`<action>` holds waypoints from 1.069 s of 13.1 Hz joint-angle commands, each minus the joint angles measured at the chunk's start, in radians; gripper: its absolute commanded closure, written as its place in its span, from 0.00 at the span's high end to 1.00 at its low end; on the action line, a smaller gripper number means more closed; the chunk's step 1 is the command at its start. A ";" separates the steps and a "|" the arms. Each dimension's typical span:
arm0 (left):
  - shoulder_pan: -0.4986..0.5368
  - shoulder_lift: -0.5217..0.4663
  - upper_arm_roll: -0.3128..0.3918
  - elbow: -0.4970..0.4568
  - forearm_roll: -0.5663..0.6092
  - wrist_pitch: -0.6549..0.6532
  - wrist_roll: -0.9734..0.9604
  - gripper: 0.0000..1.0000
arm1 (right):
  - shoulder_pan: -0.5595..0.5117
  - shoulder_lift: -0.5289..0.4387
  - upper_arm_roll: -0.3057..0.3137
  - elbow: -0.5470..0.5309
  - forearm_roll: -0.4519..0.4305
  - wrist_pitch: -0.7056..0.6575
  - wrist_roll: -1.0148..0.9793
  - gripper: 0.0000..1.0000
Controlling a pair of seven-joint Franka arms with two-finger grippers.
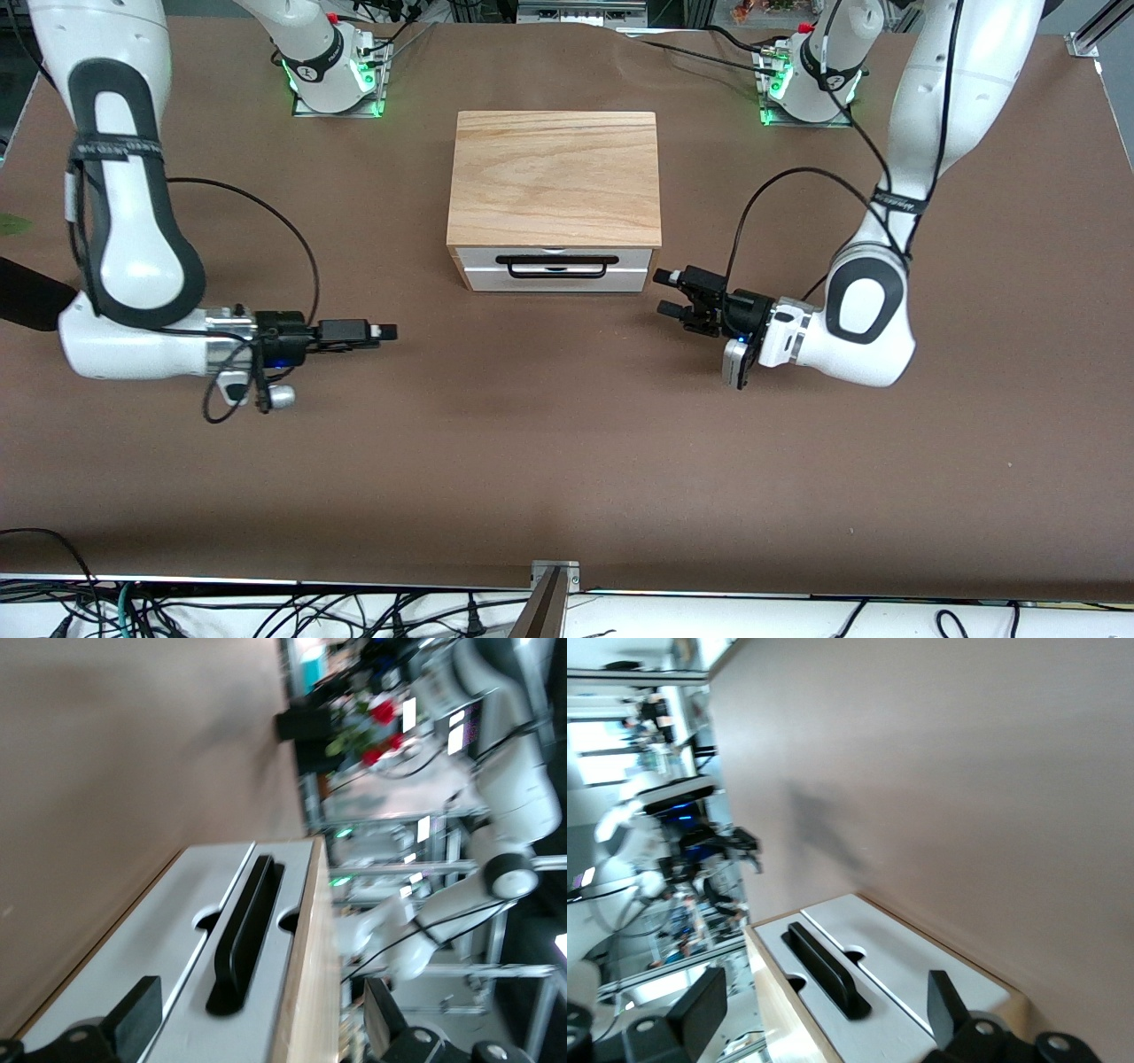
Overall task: Pull top drawer with both arms simultaneously
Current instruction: 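Move both grippers toward the black drawer handle from either end, then close both grippers on the ends of the black drawer handle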
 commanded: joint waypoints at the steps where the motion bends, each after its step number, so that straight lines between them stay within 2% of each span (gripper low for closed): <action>1: -0.055 0.011 -0.006 -0.146 -0.218 -0.002 0.186 1.00 | 0.019 0.070 0.003 -0.020 0.158 -0.021 -0.196 1.00; 3: -0.083 0.013 -0.006 -0.168 -0.244 -0.002 0.199 0.98 | 0.042 0.099 0.028 -0.046 0.263 -0.032 -0.255 1.00; 7: -0.091 0.027 -0.006 -0.162 -0.250 0.016 0.196 0.73 | 0.092 0.099 0.037 -0.150 0.398 -0.035 -0.386 1.00; 8: -0.095 0.028 -0.006 -0.160 -0.250 0.017 0.194 0.61 | 0.097 0.098 0.037 -0.168 0.407 -0.035 -0.418 1.00; 10: -0.099 0.042 -0.006 -0.152 -0.253 0.047 0.193 0.61 | 0.097 0.096 0.051 -0.210 0.408 -0.058 -0.482 1.00; 12: -0.111 0.047 -0.006 -0.151 -0.261 0.063 0.191 0.59 | 0.098 0.095 0.058 -0.266 0.446 -0.098 -0.536 1.00; 14: -0.121 0.048 -0.006 -0.152 -0.261 0.064 0.188 0.49 | 0.098 0.089 0.074 -0.308 0.457 -0.115 -0.574 1.00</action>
